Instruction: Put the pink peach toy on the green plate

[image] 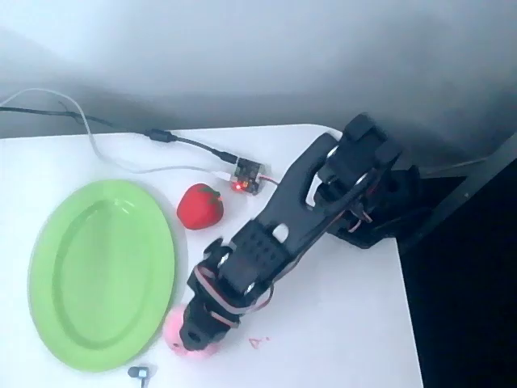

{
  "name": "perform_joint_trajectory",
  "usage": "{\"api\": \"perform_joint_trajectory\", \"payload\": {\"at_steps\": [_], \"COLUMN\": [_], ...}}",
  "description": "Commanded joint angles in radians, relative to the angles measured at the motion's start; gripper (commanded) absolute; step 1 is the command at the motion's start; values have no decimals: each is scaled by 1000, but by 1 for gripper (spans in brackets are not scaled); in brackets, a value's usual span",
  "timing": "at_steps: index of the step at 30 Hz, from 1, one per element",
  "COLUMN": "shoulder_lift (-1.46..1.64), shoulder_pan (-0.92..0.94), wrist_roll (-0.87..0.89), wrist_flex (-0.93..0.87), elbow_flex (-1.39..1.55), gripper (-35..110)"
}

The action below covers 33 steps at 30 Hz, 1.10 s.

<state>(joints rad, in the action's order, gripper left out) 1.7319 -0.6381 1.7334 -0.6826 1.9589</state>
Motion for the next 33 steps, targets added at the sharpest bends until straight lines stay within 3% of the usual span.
{"api": "perform_joint_trajectory", "payload": {"at_steps": [1,8,19,29,33], "shoulder_lift": [242,341,-95,-285,-325], "shoulder_pan": [52,235,341,351,354], "wrist_roll": [-12,-138,-307,-347,-339], "wrist_flex": [-91,-97,-23,-25,-28], "elbow_flex": [48,43,-221,-370,-403], "gripper": [0,0,0,0,15]}}
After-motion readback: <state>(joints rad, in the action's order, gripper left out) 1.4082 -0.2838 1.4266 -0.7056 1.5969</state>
